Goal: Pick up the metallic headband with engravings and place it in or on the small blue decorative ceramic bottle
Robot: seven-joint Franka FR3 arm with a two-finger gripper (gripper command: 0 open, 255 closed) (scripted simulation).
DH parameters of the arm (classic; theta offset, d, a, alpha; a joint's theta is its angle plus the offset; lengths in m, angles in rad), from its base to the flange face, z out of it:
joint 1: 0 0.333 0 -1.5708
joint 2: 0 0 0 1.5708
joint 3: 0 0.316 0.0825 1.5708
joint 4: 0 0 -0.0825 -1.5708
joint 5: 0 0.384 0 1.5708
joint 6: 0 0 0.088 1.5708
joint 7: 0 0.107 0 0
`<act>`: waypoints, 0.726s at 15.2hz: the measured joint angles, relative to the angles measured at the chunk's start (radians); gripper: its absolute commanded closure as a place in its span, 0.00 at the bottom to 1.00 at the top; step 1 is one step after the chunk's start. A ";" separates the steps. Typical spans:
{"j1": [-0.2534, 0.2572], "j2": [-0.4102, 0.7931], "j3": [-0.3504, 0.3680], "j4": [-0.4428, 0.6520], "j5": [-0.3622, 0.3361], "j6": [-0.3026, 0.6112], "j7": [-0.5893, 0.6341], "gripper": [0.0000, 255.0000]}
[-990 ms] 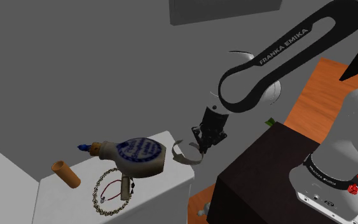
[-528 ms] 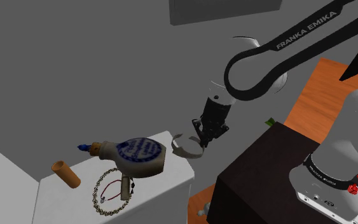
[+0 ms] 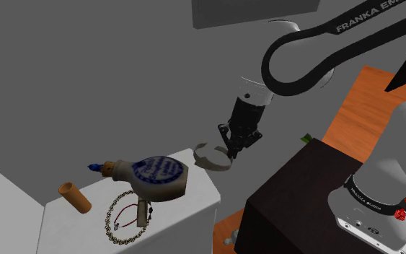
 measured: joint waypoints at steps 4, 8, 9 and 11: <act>-0.012 -0.041 -0.009 0.028 -0.030 -0.066 0.029 1.00; -0.018 -0.076 -0.014 0.056 -0.052 -0.125 0.059 1.00; -0.019 -0.082 -0.015 0.064 -0.057 -0.138 0.065 1.00; -0.023 -0.095 -0.019 0.079 -0.067 -0.165 0.076 1.00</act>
